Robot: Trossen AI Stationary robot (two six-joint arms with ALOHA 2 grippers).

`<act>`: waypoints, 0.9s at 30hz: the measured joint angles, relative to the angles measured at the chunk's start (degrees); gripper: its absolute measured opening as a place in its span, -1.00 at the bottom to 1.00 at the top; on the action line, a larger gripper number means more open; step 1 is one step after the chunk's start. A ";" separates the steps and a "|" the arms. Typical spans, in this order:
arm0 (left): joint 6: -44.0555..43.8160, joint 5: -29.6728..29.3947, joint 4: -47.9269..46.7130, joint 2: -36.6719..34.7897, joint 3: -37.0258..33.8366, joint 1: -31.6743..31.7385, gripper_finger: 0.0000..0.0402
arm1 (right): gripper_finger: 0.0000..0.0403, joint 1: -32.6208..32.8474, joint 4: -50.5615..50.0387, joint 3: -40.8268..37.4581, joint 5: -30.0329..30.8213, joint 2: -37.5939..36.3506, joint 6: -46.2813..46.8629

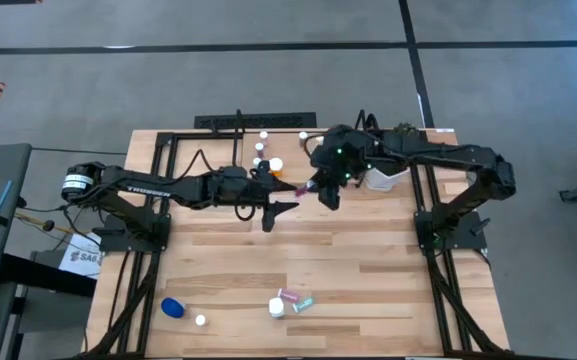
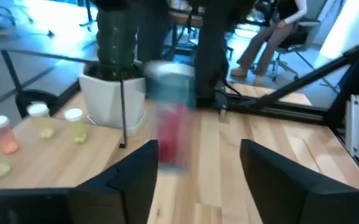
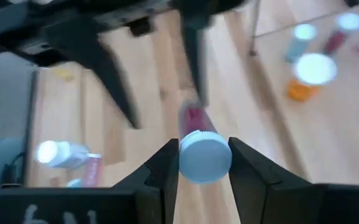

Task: Pick and place medicine bottles onto shelf by color
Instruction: Put the blue pill bottle on the shelf

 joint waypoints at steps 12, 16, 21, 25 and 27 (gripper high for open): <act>-6.70 -0.44 -11.88 0.00 0.02 -0.38 0.15 | -0.34 -10.52 -5.45 0.02 8.17 0.85 -1.57; -7.88 -2.56 -12.96 0.00 0.02 -0.34 0.14 | -0.33 -13.42 -7.68 0.00 8.15 4.32 1.18; -8.11 -2.74 -13.43 0.00 0.02 -0.37 0.14 | -0.33 -15.53 -9.27 -0.06 9.57 10.37 0.93; -8.11 -2.78 -14.07 0.00 0.02 -0.37 0.14 | -0.33 -16.95 -10.66 1.04 9.88 13.86 -0.22; -8.07 -2.80 -14.45 -0.02 0.02 -0.35 0.14 | -0.33 -17.37 -11.89 2.44 10.37 15.85 -0.41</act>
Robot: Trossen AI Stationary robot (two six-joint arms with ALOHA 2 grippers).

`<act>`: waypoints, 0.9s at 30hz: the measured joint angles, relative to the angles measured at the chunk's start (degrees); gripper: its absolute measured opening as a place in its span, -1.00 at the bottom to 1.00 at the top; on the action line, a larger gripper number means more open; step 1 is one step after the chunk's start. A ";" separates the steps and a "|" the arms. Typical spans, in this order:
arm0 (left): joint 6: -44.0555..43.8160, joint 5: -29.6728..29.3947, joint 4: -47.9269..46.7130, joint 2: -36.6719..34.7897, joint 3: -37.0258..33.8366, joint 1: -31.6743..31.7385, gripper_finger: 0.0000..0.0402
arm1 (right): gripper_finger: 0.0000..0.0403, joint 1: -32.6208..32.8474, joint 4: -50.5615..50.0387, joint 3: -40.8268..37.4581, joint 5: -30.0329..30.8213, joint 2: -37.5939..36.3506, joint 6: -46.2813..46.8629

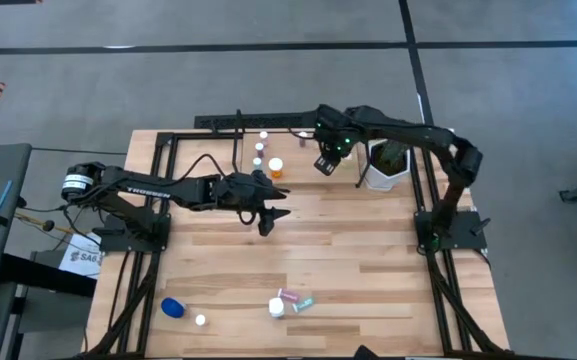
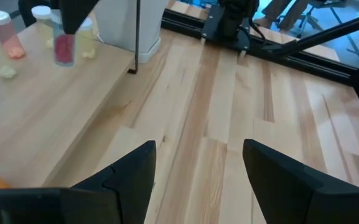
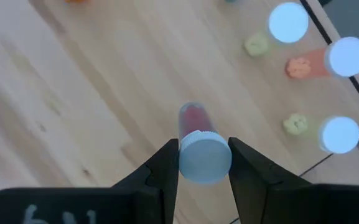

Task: Pick and place medicine bottles onto shelf by color
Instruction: Put the blue pill bottle on the shelf

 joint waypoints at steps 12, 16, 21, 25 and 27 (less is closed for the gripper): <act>1.07 0.01 -0.81 0.00 -0.02 0.00 0.13 | -0.32 -1.00 -8.97 10.76 5.82 10.15 -4.43; 1.10 0.01 -1.65 0.00 0.00 0.00 0.13 | -0.32 -1.51 -12.16 12.37 6.58 12.79 -5.50; 1.12 -0.45 -2.34 0.00 0.00 0.00 0.14 | -0.32 -2.62 -11.47 12.65 7.14 13.31 -6.01; 1.87 -1.02 -2.33 0.00 -0.01 0.00 0.14 | -0.32 -3.84 -11.24 12.64 8.07 13.02 -6.32; 2.04 -1.02 -2.32 0.00 0.00 0.00 0.14 | -0.32 -4.63 -11.77 12.66 8.04 12.92 -6.38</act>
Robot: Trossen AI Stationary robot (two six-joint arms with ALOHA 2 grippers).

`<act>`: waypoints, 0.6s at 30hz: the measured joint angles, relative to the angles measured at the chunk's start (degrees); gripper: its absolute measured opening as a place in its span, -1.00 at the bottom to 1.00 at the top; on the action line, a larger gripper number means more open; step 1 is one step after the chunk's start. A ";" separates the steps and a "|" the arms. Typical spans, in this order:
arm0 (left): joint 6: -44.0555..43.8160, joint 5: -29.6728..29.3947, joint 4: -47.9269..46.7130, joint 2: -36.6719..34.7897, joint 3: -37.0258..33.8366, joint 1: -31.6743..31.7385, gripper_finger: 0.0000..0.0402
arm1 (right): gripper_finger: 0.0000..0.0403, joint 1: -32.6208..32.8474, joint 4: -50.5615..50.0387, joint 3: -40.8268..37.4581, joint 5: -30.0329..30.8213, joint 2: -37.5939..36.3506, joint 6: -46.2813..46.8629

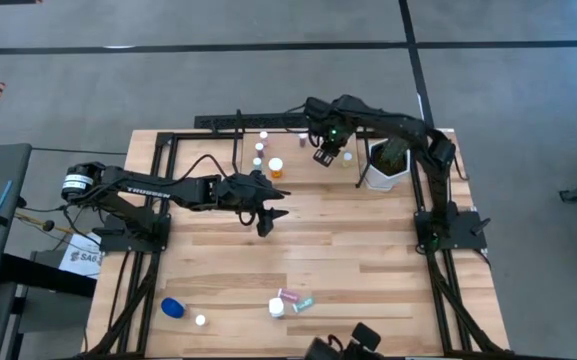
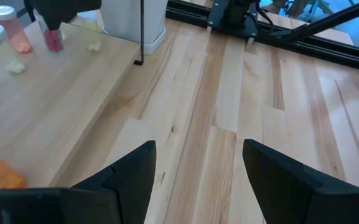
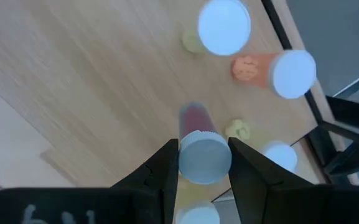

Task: Pick and place medicine bottles onto shelf by color
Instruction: Put the blue pill bottle on the shelf

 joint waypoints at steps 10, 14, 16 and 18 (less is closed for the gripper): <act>0.15 -0.05 0.02 0.00 -0.02 0.00 0.14 | -0.32 -1.15 0.65 -0.11 -0.34 0.33 -2.07; 0.16 -0.06 0.02 0.00 -0.02 0.00 0.14 | -0.33 -0.98 1.61 -0.11 -1.63 0.33 -3.29; 0.17 -0.04 0.02 0.00 -0.02 0.00 0.14 | -0.33 -0.82 2.21 -0.11 -1.63 0.33 -4.22; 0.17 -0.04 -0.03 0.00 -0.02 0.00 0.14 | -0.33 -0.85 2.16 -0.11 -1.68 0.33 -4.37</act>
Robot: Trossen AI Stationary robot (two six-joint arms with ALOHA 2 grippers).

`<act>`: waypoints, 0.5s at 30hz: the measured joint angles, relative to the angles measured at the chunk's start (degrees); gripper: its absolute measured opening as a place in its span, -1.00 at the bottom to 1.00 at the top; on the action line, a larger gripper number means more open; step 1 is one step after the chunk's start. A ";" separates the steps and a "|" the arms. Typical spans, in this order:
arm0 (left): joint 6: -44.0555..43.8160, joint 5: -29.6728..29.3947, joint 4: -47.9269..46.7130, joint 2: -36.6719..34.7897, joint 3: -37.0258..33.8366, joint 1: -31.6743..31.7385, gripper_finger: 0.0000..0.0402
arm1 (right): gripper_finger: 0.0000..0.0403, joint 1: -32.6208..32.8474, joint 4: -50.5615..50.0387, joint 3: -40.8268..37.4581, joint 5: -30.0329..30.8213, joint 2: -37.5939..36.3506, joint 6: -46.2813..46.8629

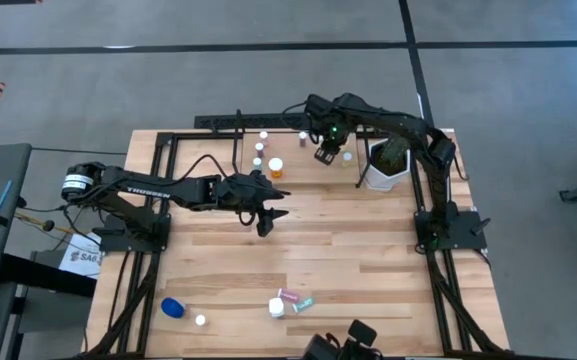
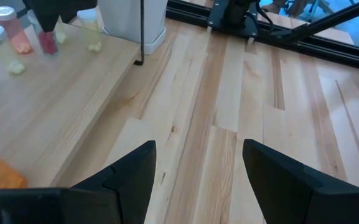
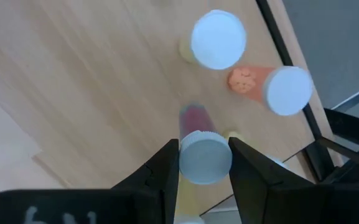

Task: Pick and place medicine bottles onto shelf by color
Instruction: Put the blue pill bottle on the shelf

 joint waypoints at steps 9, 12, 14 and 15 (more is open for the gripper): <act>-0.02 -0.01 -0.78 0.00 -0.01 0.00 0.14 | -0.32 0.00 0.01 0.00 -0.04 0.00 -4.14; -0.04 0.00 -0.78 0.00 -0.01 0.00 0.14 | -0.32 0.00 0.01 -0.02 -0.04 0.00 -5.95; -0.04 0.00 -0.78 0.00 -0.01 0.00 0.14 | -0.32 0.00 0.16 -0.02 -0.04 0.00 -6.17; -0.04 -0.02 -0.78 0.00 -0.01 0.00 0.14 | -0.32 0.00 0.30 -0.02 -0.04 0.00 -6.52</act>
